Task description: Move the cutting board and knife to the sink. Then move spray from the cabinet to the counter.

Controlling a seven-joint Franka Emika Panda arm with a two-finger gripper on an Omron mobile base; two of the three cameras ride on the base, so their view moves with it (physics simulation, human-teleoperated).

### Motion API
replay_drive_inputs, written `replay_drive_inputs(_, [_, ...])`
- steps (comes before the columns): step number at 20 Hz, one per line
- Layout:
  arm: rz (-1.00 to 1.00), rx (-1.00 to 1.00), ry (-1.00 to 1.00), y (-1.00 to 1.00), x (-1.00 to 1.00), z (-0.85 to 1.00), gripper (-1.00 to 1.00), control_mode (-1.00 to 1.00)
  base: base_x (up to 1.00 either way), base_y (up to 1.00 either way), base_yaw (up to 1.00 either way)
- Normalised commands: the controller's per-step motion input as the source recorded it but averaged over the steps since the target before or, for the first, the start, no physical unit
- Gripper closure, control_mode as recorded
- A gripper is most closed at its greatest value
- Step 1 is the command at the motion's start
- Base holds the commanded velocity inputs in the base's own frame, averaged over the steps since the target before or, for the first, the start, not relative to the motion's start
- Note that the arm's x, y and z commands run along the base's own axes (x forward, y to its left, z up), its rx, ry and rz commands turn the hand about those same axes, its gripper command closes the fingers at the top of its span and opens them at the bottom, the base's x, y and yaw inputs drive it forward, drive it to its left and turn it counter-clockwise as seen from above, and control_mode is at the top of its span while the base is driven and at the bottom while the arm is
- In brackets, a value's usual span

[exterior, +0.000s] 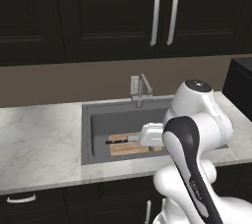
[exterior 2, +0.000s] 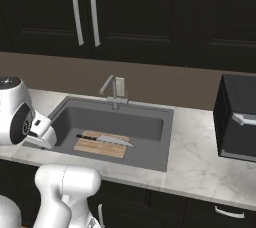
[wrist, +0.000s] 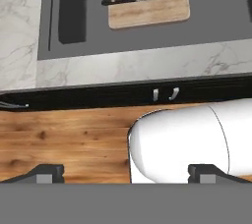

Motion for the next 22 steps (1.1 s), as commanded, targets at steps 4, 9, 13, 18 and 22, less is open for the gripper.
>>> replay_drive_inputs(4, [0.00,0.00,0.00,0.00,0.00,0.00,-1.00,1.00,-0.28,-0.03,0.00])
replay_drive_inputs(9, [0.00,0.00,0.00,0.00,0.00,0.00,-1.00,1.00,-0.72,-0.12,-0.01])
replay_drive_inputs(13, [0.00,0.00,0.00,0.00,0.00,0.00,-1.00,1.00,-0.72,-0.15,-0.03])
replay_drive_inputs(18, [0.00,0.00,0.00,0.00,0.00,0.00,-1.00,1.00,-0.29,-0.21,-0.41])
replay_drive_inputs(22, [0.00,0.00,0.00,0.00,0.00,0.00,-1.00,1.00,0.00,-0.01,-0.82])
